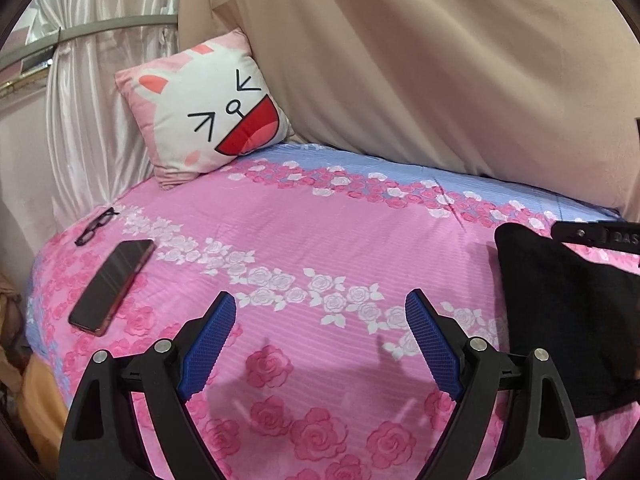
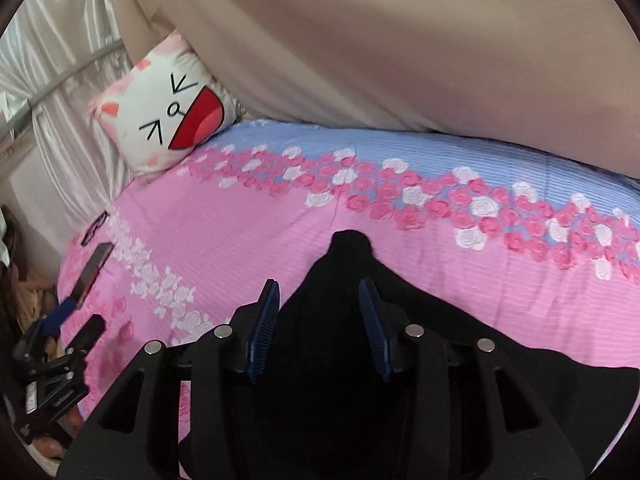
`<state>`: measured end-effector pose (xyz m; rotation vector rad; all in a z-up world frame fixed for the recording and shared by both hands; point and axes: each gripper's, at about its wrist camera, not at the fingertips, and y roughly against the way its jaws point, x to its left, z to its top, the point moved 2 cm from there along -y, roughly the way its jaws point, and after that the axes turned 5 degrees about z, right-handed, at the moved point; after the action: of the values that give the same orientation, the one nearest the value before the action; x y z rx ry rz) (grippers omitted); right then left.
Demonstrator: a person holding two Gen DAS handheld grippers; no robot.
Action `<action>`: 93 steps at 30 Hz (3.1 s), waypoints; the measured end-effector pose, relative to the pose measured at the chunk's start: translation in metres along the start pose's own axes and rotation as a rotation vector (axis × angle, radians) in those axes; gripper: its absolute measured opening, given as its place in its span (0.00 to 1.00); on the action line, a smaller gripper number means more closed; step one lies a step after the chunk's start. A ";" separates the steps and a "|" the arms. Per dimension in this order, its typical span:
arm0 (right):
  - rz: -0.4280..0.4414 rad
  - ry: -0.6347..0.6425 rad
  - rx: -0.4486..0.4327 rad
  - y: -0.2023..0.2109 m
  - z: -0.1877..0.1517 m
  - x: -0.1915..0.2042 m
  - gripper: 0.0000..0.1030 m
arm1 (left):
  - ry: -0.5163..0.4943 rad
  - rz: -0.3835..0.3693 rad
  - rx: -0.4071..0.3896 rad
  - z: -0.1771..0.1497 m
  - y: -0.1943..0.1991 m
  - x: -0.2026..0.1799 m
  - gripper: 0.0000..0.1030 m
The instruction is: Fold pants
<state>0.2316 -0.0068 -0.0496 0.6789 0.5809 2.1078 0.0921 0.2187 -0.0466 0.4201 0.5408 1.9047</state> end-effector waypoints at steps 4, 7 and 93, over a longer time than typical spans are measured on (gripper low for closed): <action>0.036 -0.091 0.080 -0.028 -0.020 -0.034 0.40 | -0.019 -0.059 0.017 0.006 -0.006 -0.017 0.82; 0.015 -0.122 -0.035 0.030 -0.022 -0.035 0.41 | -0.061 -0.075 -0.015 0.007 0.002 -0.025 0.82; 0.061 -0.535 -0.089 0.127 -0.160 -0.140 0.96 | -0.110 -0.569 0.527 -0.043 -0.031 -0.187 0.95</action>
<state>0.1285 -0.2175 -0.1279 1.1655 0.1691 1.8794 0.1642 0.0486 -0.1069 0.6260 0.9769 1.1747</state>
